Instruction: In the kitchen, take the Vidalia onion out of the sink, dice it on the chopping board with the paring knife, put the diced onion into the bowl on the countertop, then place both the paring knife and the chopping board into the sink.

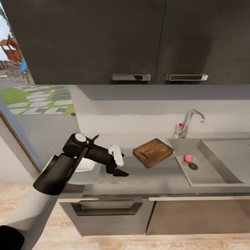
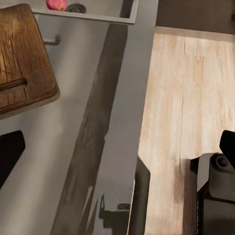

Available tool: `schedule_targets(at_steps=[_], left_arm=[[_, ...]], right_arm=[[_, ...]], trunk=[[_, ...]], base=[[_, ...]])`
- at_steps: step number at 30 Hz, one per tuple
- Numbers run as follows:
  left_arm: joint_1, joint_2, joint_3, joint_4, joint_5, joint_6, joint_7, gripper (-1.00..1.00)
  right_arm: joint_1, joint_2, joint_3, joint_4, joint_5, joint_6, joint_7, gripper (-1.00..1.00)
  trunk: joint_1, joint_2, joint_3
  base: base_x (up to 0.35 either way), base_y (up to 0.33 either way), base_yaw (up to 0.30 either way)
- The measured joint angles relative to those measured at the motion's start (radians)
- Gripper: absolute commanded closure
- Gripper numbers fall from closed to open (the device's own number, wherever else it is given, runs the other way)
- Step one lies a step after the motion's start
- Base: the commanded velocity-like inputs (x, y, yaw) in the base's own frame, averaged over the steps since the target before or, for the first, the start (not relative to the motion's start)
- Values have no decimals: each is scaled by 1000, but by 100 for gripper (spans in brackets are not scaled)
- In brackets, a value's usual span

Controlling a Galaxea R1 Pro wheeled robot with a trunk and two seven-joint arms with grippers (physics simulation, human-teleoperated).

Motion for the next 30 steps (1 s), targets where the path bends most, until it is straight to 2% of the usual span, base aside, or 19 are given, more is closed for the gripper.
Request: schedule_targets(at_steps=[11, 16, 23, 30], left_arm=[[0, 3, -7, 3, 0, -1, 1, -100], [0, 6, -9, 4, -6, -1, 1, -100], [0, 8, -10, 5, -12, -1, 1, -100], [0, 8, -44, 6, -15, -1, 1, -100]], right_arm=[[0, 2, 1, 14, -4, -1, 7, -100], [0, 3, 1, 14, -4, -2, 7, -100], [0, 9, 1, 14, -4, -2, 6, -100], [0, 17, 1, 14, -4, -3, 6, -100]], trunk=[[0, 0, 0], [0, 0, 0], [0, 0, 0], [0, 0, 0]], base=[[2, 0, -240], [44, 19, -78], [257, 45, -9], [287, 3, -1]])
